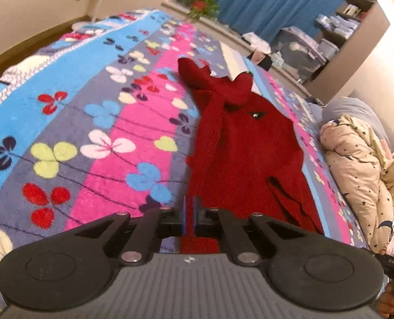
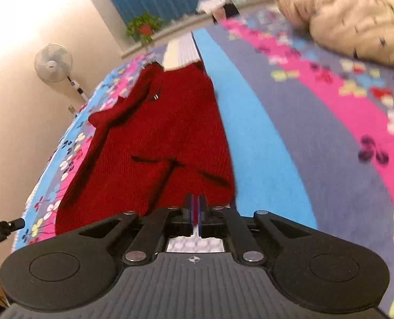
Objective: Fold small clothes
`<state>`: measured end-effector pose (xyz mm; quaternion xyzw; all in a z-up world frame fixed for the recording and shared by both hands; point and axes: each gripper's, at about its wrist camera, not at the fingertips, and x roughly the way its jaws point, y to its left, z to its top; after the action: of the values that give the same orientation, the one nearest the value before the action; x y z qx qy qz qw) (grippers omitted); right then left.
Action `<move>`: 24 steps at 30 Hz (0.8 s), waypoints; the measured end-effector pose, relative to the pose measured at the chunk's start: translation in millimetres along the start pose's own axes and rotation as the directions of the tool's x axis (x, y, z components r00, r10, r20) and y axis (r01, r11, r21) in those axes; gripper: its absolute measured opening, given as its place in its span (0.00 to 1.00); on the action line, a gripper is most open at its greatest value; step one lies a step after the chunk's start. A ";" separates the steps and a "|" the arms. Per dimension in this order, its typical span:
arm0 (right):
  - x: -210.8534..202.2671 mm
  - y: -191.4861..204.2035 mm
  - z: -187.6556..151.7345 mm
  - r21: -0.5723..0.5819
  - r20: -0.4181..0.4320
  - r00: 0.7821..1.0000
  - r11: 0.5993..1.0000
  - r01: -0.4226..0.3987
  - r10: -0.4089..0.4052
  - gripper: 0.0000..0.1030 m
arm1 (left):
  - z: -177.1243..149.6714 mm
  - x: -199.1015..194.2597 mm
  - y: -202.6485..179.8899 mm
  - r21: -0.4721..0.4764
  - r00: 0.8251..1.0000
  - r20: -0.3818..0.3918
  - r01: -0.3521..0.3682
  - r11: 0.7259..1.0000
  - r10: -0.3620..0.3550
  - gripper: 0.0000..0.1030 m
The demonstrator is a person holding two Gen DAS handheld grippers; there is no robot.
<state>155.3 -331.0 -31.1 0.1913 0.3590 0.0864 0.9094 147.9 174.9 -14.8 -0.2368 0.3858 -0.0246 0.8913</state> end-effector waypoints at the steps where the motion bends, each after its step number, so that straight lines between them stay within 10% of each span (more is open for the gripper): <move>1: 0.9 -0.2 -0.7 -0.023 0.013 1.000 1.000 0.002 -0.002 0.16 | 1.1 5.2 -2.0 0.000 1.000 -0.015 -0.002 1.000 0.002 0.04; 4: 11.8 9.9 4.7 -0.096 0.037 0.999 0.995 0.001 0.003 0.37 | 0.5 20.8 -4.9 0.031 0.999 -0.041 -0.014 0.999 0.015 0.08; 12: 83.0 59.4 23.0 -0.369 0.058 0.998 0.929 0.037 -0.017 0.48 | 0.0 57.3 -10.6 0.080 0.992 -0.110 -0.047 0.996 0.055 0.39; 24: 220.4 99.7 13.4 -0.686 0.068 0.987 0.711 0.154 -0.148 0.63 | 2.2 102.3 -9.2 0.097 0.974 -0.205 -0.076 0.992 0.095 0.60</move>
<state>322.8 -179.0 -117.9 -0.1898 0.3119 0.1381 0.9207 222.4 144.4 -78.7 -0.1763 0.4857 -0.0279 0.8557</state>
